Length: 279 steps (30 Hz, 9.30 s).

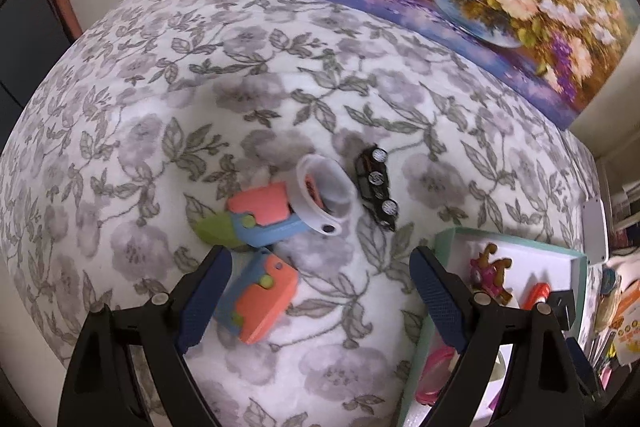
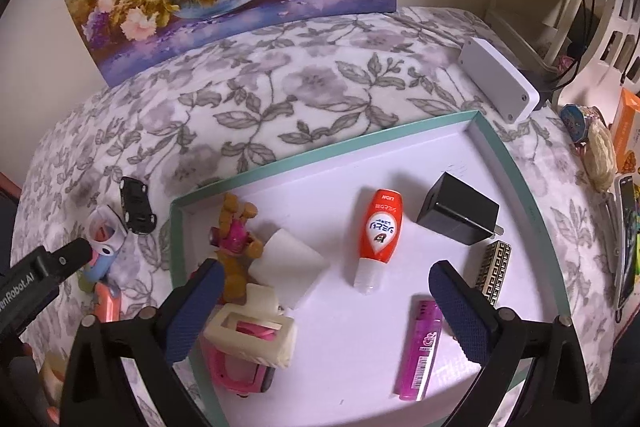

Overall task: Organize rigid objects
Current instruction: 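Move both tools back over the remaining items, then lower the right tool onto the orange-and-blue toy knife and close it, then lift the orange-and-blue toy knife off the cover with the right tool, then grasp the white cup with the left tool while the right carries the knife toward the tray, then carry the white cup and orange knife into the tray and open both tools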

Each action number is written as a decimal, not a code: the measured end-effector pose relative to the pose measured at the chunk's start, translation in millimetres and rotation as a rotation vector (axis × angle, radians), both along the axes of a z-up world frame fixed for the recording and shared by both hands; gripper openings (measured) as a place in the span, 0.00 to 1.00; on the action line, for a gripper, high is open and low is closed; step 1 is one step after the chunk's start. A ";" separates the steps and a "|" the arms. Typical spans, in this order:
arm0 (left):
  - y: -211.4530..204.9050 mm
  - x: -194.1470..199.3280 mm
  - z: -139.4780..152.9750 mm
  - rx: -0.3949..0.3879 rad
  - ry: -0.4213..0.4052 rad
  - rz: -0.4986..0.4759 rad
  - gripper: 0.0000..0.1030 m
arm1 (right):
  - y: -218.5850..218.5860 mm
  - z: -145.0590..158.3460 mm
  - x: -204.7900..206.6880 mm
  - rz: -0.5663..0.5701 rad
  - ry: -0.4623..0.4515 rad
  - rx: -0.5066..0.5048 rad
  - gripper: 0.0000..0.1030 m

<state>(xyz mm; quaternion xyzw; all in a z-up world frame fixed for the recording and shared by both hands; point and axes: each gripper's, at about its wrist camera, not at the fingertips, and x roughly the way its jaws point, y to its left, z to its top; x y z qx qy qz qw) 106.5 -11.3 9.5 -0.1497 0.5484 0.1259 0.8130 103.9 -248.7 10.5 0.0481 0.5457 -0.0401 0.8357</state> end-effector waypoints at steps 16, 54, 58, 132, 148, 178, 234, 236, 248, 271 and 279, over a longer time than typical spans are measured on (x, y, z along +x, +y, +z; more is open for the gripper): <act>71.1 -3.1 9.0 0.060 -0.009 0.097 0.88 | 52.3 6.9 -2.7 0.109 -0.048 0.053 1.00; 146.0 -54.7 -30.1 -0.035 0.096 0.269 0.88 | 190.1 -62.9 -34.6 0.536 0.153 0.039 1.00; 148.1 -55.6 -31.0 -0.049 0.097 0.280 0.88 | 191.6 -71.1 -38.4 0.561 0.188 0.039 1.00; 113.1 -16.6 -50.6 -0.121 0.096 0.198 0.88 | 169.9 -38.8 6.0 0.422 -0.015 0.079 0.71; 65.7 24.3 -52.4 -0.140 0.011 0.099 0.88 | 123.6 -10.1 17.7 0.287 -0.050 0.136 0.71; 81.8 8.5 -64.9 -0.091 0.120 0.168 0.98 | 109.2 -15.6 21.6 0.246 -0.025 0.171 0.71; -36.5 2.9 31.4 0.109 -0.164 -0.237 0.51 | 20.0 20.5 4.0 0.009 -0.058 0.214 0.71; -44.2 -3.2 35.4 0.093 -0.167 -0.252 0.51 | 12.6 24.5 -1.0 -0.008 -0.065 0.207 0.71; -107.2 -31.9 46.7 0.073 -0.180 -0.400 0.52 | -30.9 33.7 -27.5 -0.110 -0.084 0.164 0.72; -191.8 -35.7 9.9 0.171 -0.085 -0.637 0.53 | -81.6 0.3 -22.1 -0.203 0.019 0.095 0.72; -197.0 -34.7 1.5 0.186 -0.060 -0.651 0.53 | -75.4 -15.1 -18.6 -0.174 0.067 0.093 0.72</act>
